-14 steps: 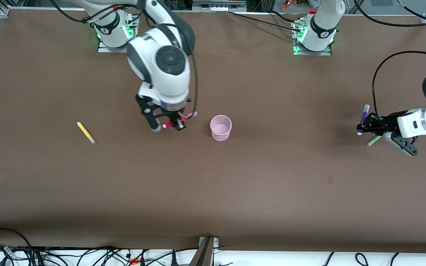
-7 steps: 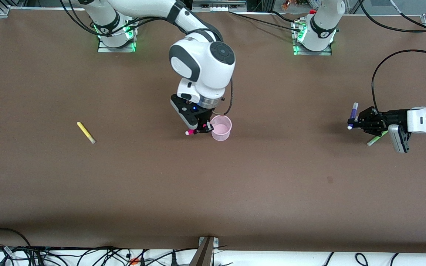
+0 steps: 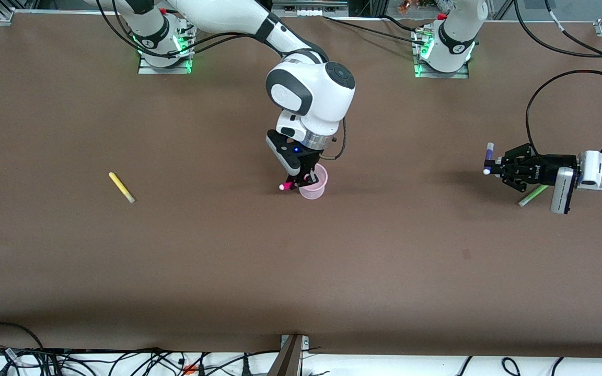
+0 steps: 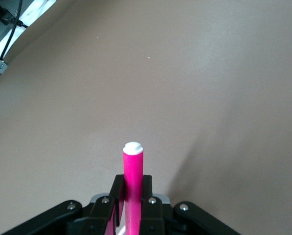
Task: Organize pens into pink holder with both arms
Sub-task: 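Lower the pink marker into the cup and open the right gripper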
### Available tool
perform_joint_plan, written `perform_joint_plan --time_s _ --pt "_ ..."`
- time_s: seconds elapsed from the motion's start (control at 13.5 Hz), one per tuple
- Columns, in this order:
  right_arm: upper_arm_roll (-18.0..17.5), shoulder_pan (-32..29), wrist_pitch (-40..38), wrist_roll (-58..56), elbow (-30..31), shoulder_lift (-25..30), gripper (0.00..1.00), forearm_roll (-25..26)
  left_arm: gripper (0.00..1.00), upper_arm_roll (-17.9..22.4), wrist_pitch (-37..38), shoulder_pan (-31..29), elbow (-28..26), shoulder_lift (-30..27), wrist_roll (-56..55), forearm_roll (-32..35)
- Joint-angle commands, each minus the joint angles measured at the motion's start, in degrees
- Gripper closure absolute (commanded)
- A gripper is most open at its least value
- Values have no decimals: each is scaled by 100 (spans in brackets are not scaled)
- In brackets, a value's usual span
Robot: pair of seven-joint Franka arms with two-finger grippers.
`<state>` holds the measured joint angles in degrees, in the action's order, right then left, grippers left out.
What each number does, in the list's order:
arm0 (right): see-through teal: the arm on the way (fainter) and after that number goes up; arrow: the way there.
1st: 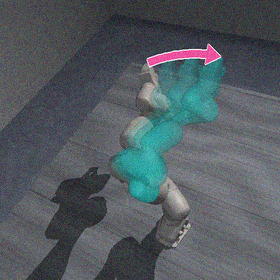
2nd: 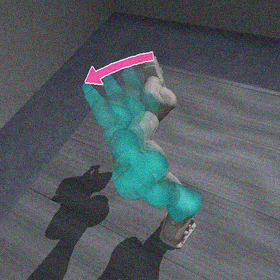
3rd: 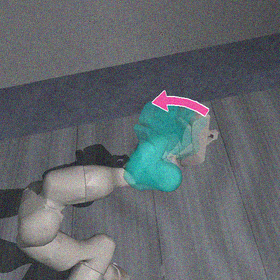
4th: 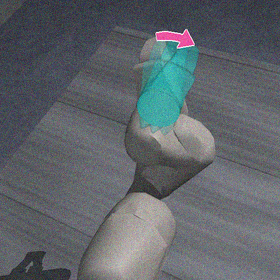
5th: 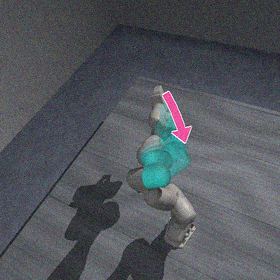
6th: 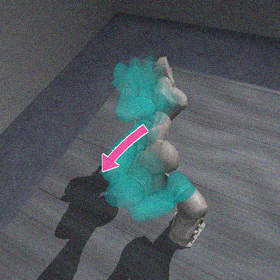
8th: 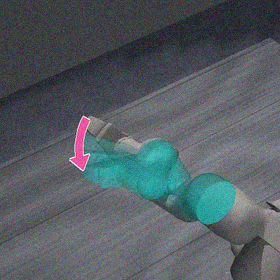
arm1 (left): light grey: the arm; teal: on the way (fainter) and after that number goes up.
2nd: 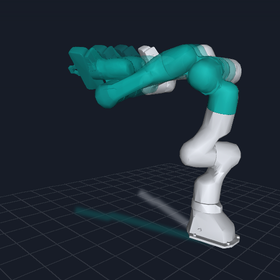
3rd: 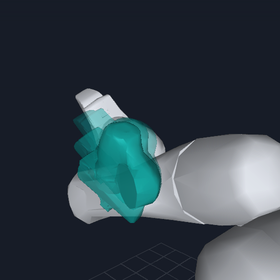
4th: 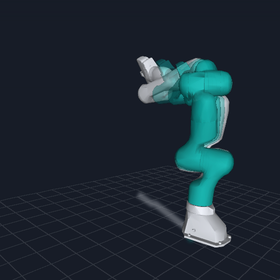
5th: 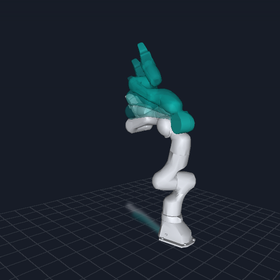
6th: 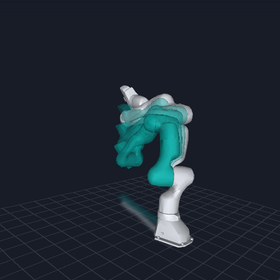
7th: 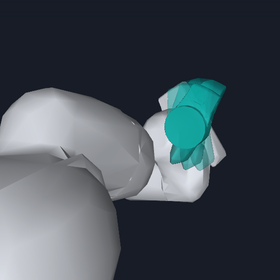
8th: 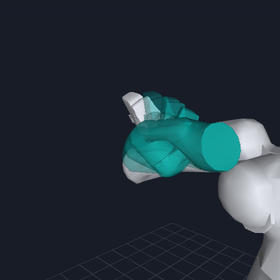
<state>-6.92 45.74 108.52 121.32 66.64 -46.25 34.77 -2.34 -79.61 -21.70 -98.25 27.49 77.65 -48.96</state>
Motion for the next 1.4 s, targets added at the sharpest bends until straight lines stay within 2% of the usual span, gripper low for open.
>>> perform_joint_plan --time_s 0.0,0.52,0.59,0.67,0.74,0.81,0.89,1.11,1.18,1.33 --pt "348 347 -41 225 -204 -226 100 144 100 -29 594 -72 236 221 460 -411" --pt "384 533 -76 225 -160 -262 100 171 100 -47 1360 -1 227 230 1216 -913" --pt "384 533 -76 225 -160 -262 92 180 100 -56 1447 -1 227 230 1261 -913" --pt "384 533 -67 217 -160 -262 79 180 100 -56 1509 -1 227 230 1278 -913" --pt "384 533 -85 208 -160 -262 49 223 100 -56 1545 -1 227 230 1296 -913" --pt "384 533 -120 182 -160 -253 32 363 100 -56 1632 7 227 221 1296 -913" --pt "384 533 -129 147 -160 -235 23 390 100 -73 1746 -1 227 221 1296 -1026" --pt "402 393 -557 -806 -186 71 23 277 100 -161 1984 -28 236 186 1287 -1107" --pt "393 157 -847 -1447 -186 281 23 -46 100 -179 2019 -28 236 160 1287 -1115" --pt "402 -414 -990 -2870 -169 956 23 -1133 100 -354 1993 -19 236 142 1296 -1377"
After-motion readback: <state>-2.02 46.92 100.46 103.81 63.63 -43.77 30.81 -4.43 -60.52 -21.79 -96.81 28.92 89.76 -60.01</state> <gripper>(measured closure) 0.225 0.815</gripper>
